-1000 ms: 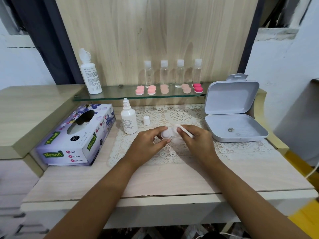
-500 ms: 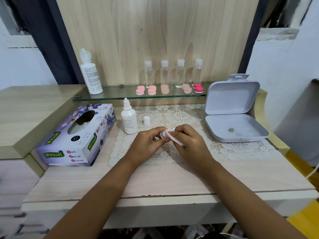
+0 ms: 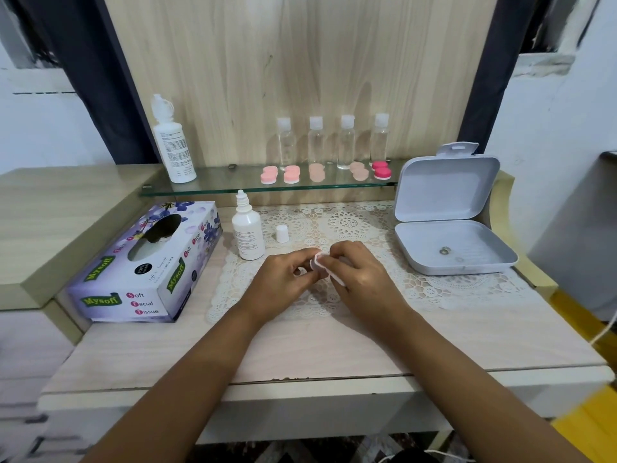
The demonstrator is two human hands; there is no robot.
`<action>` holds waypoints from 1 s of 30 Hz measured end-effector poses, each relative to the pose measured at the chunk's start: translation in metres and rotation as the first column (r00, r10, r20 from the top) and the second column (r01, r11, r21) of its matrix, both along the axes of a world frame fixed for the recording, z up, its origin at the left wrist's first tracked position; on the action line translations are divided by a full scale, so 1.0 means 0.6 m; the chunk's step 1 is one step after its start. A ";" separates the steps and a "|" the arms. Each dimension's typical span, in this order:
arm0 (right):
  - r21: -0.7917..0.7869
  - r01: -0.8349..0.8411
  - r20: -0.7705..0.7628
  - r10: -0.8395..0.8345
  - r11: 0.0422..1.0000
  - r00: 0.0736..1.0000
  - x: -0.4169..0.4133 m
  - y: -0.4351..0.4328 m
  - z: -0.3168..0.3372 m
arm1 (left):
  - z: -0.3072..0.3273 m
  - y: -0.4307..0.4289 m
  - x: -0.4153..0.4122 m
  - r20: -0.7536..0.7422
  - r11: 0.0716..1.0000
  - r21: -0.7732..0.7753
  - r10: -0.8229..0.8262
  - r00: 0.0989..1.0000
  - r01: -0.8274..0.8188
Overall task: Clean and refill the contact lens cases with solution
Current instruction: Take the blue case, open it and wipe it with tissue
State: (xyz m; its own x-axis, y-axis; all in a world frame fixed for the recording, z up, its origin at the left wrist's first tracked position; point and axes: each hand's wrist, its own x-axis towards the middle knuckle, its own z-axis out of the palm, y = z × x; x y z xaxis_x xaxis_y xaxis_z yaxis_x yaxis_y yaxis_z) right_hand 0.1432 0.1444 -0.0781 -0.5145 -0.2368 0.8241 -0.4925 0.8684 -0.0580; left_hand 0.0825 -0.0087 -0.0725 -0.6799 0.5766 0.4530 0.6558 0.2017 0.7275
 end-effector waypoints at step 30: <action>-0.147 0.157 -0.011 -0.161 0.977 0.987 0.000 0.010 -0.004 | -0.005 -0.002 -0.003 0.018 0.996 0.057 0.070 0.997 -0.071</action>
State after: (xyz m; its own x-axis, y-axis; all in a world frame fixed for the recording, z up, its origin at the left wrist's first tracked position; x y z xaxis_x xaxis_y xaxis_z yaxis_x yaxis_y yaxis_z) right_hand 0.1431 0.1507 -0.0805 -0.5171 -0.0302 0.8554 -0.3515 0.9187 -0.1800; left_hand 0.0805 -0.0098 -0.0754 -0.7256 0.5002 0.4726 0.6294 0.2048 0.7496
